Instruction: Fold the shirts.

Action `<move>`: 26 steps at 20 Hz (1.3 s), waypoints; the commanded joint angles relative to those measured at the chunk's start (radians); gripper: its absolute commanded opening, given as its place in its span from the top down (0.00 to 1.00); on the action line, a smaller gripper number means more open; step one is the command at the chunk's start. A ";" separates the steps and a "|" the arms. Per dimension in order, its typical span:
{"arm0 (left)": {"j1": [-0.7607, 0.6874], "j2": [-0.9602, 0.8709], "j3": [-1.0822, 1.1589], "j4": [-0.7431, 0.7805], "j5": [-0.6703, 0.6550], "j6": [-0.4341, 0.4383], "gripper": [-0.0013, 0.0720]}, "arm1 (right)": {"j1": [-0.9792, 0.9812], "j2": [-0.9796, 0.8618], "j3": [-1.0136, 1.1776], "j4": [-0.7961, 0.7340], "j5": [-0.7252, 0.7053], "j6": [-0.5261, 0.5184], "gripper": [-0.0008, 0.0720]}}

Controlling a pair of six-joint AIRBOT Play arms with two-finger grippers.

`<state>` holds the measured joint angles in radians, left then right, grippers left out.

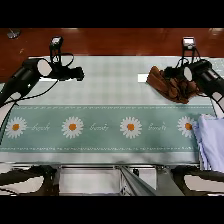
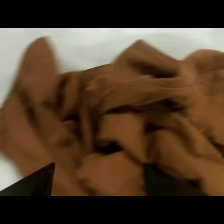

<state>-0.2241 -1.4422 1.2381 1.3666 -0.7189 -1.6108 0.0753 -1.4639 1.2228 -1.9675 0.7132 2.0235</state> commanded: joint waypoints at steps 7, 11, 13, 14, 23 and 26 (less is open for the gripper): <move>-0.001 -0.043 0.000 0.002 -0.030 0.000 0.02 | -0.289 -0.222 0.075 0.270 0.227 -0.127 0.35; 0.051 -0.006 0.059 0.044 -0.208 0.001 0.02 | -0.343 -0.210 0.259 0.453 0.403 -0.317 0.96; 0.087 0.075 0.068 0.044 -0.295 0.039 0.02 | -0.343 -0.156 0.420 0.540 0.426 -0.418 0.96; 0.095 0.128 0.054 0.044 -0.339 0.055 0.02 | -0.332 -0.112 0.491 0.561 0.405 -0.441 0.96; -0.011 0.704 -0.453 -0.028 -0.357 -0.051 0.02 | -0.098 0.244 0.821 0.571 0.294 -0.531 0.97; -0.013 0.748 -0.500 -0.032 -0.324 -0.065 0.02 | -0.025 0.305 0.857 0.599 0.308 -0.586 0.97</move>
<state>-0.2268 -0.7696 0.8116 1.3457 -1.0706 -1.6417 -0.0151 -1.2232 2.0251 -1.3949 1.0138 1.4895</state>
